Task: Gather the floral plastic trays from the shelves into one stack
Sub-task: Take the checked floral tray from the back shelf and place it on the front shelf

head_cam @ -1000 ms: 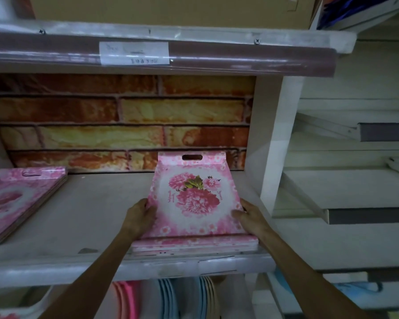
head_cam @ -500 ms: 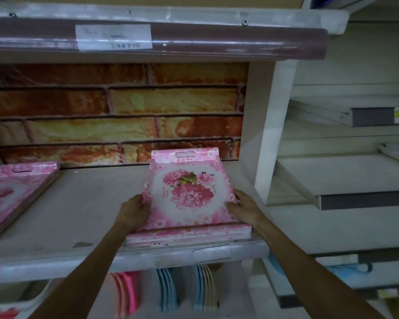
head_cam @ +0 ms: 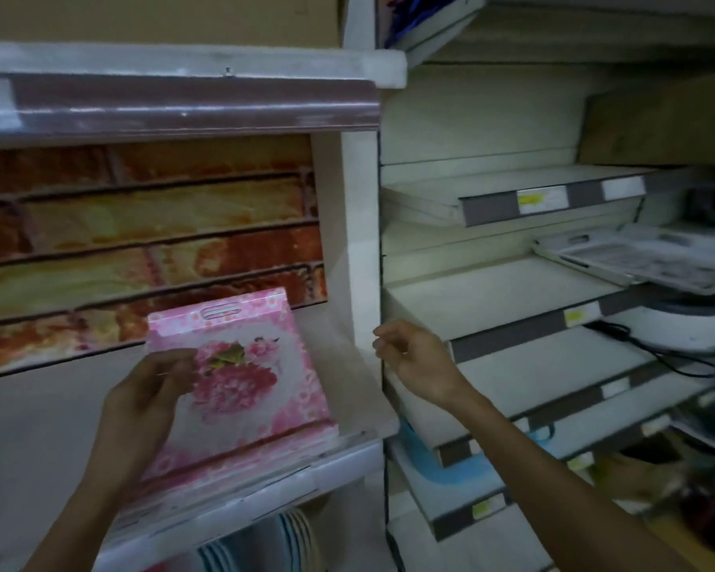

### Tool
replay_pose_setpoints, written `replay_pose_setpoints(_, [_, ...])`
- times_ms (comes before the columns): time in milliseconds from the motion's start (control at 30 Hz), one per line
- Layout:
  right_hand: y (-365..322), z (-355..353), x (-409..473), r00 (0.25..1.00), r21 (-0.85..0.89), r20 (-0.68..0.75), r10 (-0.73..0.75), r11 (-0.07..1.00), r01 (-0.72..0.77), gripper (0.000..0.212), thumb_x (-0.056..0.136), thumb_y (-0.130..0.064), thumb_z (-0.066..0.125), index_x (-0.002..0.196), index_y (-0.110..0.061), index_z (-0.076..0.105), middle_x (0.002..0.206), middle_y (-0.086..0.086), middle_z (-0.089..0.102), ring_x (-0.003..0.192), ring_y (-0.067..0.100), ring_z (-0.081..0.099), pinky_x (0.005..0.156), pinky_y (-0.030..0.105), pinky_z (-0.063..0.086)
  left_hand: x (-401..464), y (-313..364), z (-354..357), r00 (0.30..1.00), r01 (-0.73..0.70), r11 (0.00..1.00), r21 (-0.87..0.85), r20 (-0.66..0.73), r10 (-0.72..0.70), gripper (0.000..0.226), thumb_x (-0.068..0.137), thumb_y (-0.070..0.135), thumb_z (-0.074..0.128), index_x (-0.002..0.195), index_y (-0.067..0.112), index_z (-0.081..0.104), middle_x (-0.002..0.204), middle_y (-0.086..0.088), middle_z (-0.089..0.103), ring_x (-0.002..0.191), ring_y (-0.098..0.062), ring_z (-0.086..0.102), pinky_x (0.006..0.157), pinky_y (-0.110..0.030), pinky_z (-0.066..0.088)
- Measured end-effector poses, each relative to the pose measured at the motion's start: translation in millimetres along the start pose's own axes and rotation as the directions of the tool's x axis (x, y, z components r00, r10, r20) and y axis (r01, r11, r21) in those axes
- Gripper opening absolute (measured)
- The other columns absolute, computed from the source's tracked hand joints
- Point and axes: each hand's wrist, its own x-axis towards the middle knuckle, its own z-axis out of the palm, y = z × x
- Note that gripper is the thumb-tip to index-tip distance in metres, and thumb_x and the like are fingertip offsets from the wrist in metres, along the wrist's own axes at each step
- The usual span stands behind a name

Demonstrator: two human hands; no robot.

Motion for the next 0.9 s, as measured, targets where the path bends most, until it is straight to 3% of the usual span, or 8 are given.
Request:
replay_pose_setpoints(100, [6,-51,-13,0.996,0.009,-0.082,-0.043,0.999,0.044,0.015,0.094,-0.011,0.06,0.108,-0.01,0.067,0.098,0.007,0.073,0.093,0.022,0.069,0.087,0.029,0.055,-11,34,40,0.996,-0.074,0.996,-0.043,0.043,0.075,0.015,0.097,0.02,0.056,0.1,0.023,0.07,0.093,0.011,0.073,0.078,0.002,0.068,0.069,0.001,0.046])
replay_pose_setpoints(167, [10,-88,-20,0.991,0.024,-0.119,-0.061,0.998,0.064,0.012,0.095,-0.01,0.059,0.105,-0.011,0.067,0.095,0.008,0.073,0.091,0.023,0.07,0.085,0.033,0.056,-16,53,70,0.991,-0.1,0.991,-0.091,0.077,0.107,0.016,0.097,0.015,0.054,0.099,0.02,0.07,0.089,0.007,0.073,0.073,0.003,0.068,0.067,0.0,0.047])
replay_pose_setpoints(333, [24,-180,-32,0.977,-0.012,-0.193,-0.091,0.996,0.09,0.012,0.096,-0.014,0.058,0.103,-0.018,0.067,0.093,0.001,0.074,0.09,0.014,0.071,0.082,0.027,0.056,-24,98,154,0.973,-0.094,0.971,-0.22,0.187,0.136,0.018,0.098,0.007,0.05,0.101,0.011,0.068,0.081,-0.012,0.072,0.068,-0.018,0.068,0.062,-0.015,0.055])
replay_pose_setpoints(533, [56,-287,-41,0.954,-0.152,-0.275,-0.122,0.985,0.082,0.01,0.095,-0.015,0.059,0.1,-0.019,0.067,0.088,-0.006,0.073,0.087,0.009,0.07,0.078,0.016,0.053,-37,151,255,0.942,-0.016,0.933,-0.36,0.307,0.135,0.022,0.098,0.005,0.049,0.099,0.014,0.07,0.085,-0.012,0.072,0.073,-0.02,0.07,0.064,-0.027,0.058])
replay_pose_setpoints(633, [73,-333,-44,0.943,-0.214,-0.313,-0.109,0.976,0.041,0.011,0.095,-0.015,0.06,0.102,-0.014,0.069,0.09,0.0,0.074,0.086,0.011,0.069,0.074,0.013,0.051,-42,173,297,0.922,0.053,0.913,-0.403,0.372,0.11,0.021,0.098,0.013,0.051,0.098,0.02,0.071,0.087,-0.007,0.073,0.077,-0.024,0.071,0.072,-0.038,0.056])
replay_pose_setpoints(767, [95,-383,-47,0.94,-0.308,-0.331,-0.085,0.951,-0.022,0.013,0.096,-0.018,0.057,0.104,-0.017,0.068,0.085,-0.008,0.069,0.076,0.003,0.063,0.063,0.002,0.042,-53,200,355,0.899,0.167,0.87,-0.464,0.433,0.059,0.022,0.098,0.011,0.053,0.094,0.019,0.073,0.084,-0.009,0.073,0.074,-0.024,0.071,0.069,-0.035,0.059])
replay_pose_setpoints(833, [105,-405,-48,0.934,-0.361,-0.346,-0.086,0.931,-0.048,0.014,0.096,-0.019,0.056,0.104,-0.017,0.067,0.088,-0.009,0.068,0.079,0.005,0.062,0.066,0.003,0.043,-58,213,386,0.878,0.219,0.839,-0.498,0.476,0.054,0.022,0.098,0.008,0.051,0.095,0.013,0.072,0.085,-0.012,0.071,0.069,-0.021,0.07,0.062,-0.028,0.06])
replay_pose_setpoints(900, [115,-426,-47,0.926,-0.394,-0.369,-0.081,0.916,-0.077,0.015,0.096,-0.019,0.056,0.106,-0.016,0.067,0.096,-0.004,0.071,0.087,0.01,0.064,0.074,0.013,0.049,-62,225,418,0.851,0.26,0.82,-0.51,0.523,0.056,0.021,0.099,0.006,0.05,0.096,0.009,0.071,0.085,-0.013,0.071,0.067,-0.021,0.069,0.059,-0.027,0.06])
